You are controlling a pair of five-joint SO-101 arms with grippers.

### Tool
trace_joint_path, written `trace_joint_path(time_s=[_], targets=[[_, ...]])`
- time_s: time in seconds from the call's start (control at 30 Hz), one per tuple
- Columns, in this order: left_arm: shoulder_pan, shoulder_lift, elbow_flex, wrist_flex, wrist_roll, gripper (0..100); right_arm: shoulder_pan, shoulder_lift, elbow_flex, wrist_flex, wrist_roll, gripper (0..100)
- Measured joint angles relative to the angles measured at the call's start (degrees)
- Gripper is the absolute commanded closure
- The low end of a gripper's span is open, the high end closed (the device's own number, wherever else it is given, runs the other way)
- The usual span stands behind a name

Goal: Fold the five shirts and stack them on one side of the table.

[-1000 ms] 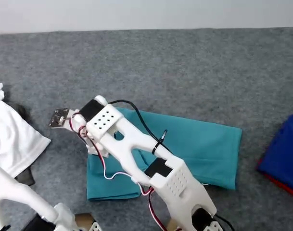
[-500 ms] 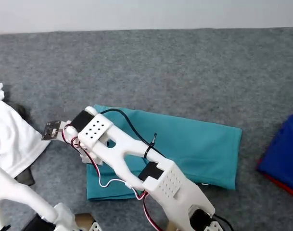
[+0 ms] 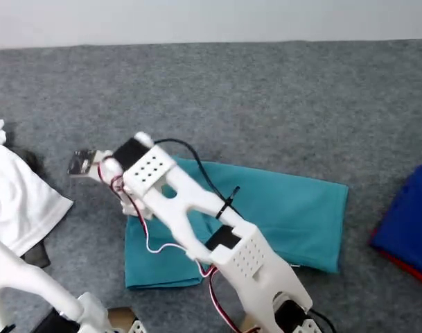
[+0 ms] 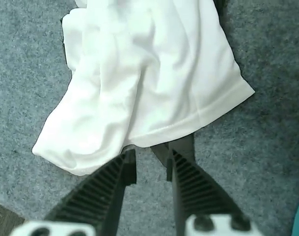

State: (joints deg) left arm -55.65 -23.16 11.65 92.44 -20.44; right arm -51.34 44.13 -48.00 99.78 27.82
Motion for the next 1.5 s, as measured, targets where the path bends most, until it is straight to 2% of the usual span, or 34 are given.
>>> trace_joint_path(time_s=[0.1,0.27,0.37,0.87,0.93,1.07,1.5], targets=[[0.0,0.0,0.0,-0.4,0.0,89,0.7,0.0,-1.9,0.4,0.0,98.0],[0.0,0.0,0.0,-0.4,0.0,89,0.7,1.5,-1.9,0.4,0.0,84.2],[0.0,0.0,0.4,-0.4,0.0,89,0.3,2.5,-1.9,0.4,0.0,80.8],[0.0,0.0,1.9,-0.4,0.0,89,-3.6,7.0,-1.9,0.4,0.0,80.9],[0.0,0.0,1.9,-0.4,0.0,89,-4.0,7.9,-1.9,0.4,0.0,83.8],[0.0,0.0,1.9,-0.9,0.0,89,-4.2,8.3,-1.9,-0.1,0.0,99.2],[0.0,0.0,2.3,-1.5,0.0,89,-1.3,8.1,-1.9,-0.1,0.0,98.5]])
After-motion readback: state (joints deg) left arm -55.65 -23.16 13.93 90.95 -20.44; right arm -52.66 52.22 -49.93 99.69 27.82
